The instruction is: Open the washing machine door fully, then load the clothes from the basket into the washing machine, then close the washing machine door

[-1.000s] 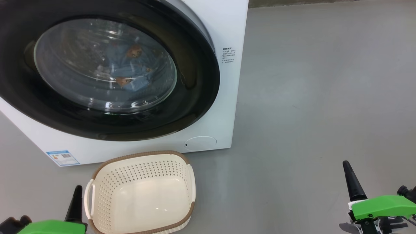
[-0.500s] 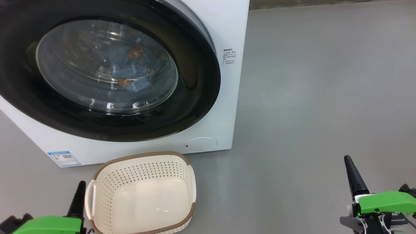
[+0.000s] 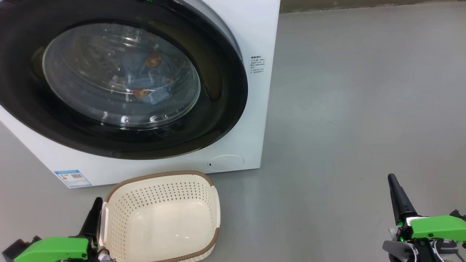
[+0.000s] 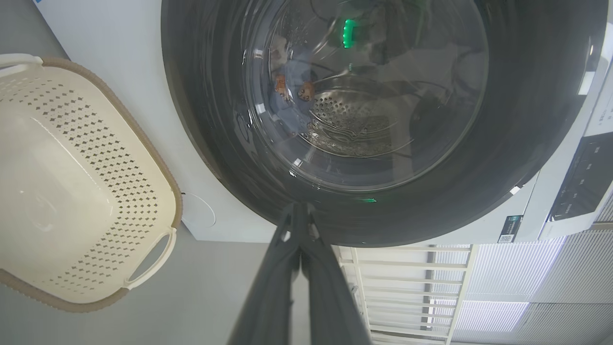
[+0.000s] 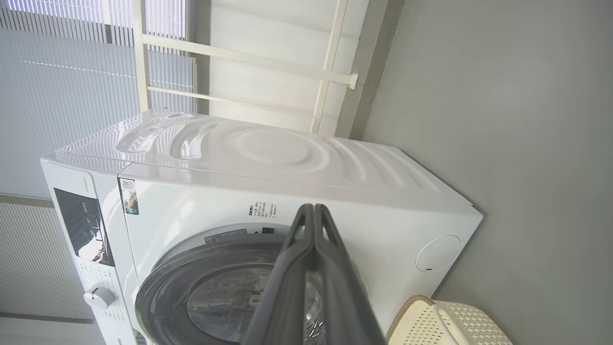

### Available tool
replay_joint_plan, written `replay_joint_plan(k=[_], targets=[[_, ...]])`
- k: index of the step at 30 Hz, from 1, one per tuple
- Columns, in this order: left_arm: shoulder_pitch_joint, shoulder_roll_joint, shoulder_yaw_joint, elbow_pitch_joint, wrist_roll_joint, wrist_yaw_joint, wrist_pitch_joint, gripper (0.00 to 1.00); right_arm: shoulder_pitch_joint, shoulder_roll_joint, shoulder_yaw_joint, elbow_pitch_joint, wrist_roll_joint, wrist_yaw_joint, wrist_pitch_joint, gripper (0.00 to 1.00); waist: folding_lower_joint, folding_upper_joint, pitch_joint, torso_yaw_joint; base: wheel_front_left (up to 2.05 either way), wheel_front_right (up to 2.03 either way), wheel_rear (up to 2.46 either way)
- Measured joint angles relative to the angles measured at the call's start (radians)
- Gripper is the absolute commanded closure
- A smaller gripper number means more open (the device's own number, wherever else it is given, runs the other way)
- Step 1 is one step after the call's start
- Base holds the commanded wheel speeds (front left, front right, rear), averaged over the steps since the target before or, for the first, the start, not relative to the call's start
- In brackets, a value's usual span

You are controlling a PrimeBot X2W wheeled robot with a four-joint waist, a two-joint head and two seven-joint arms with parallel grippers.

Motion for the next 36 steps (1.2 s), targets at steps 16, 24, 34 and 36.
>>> replay_joint_plan(k=[16, 24, 34, 36], targets=[[-0.022, -0.013, 0.008, 0.002, -0.136, 0.013, 0.039, 1.0, -0.02, 0.003, -0.014, -0.003, 0.137, 0.0, 0.033, 1.0, 0.0001, 0.0, -0.006, 0.003, 0.0, 0.0, 0.0], [-0.033, -0.013, 0.008, 0.002, -0.136, 0.013, 0.039, 1.0, -0.02, 0.003, -0.014, -0.004, 0.137, 0.0, 0.033, 1.0, 0.0, 0.0, -0.006, 0.003, 0.0, 0.0, 0.0], [-0.033, -0.013, 0.008, 0.002, -0.136, 0.013, 0.039, 1.0, -0.02, 0.003, -0.013, -0.004, 0.138, 0.0, 0.033, 1.0, 0.0, 0.0, -0.006, 0.003, 0.0, 0.0, 0.0], [-0.033, -0.013, 0.008, 0.002, -0.136, 0.013, 0.039, 1.0, -0.02, 0.003, -0.013, -0.004, 0.138, 0.0, 0.033, 1.0, 0.0001, 0.0, -0.006, 0.003, 0.0, 0.0, 0.0]])
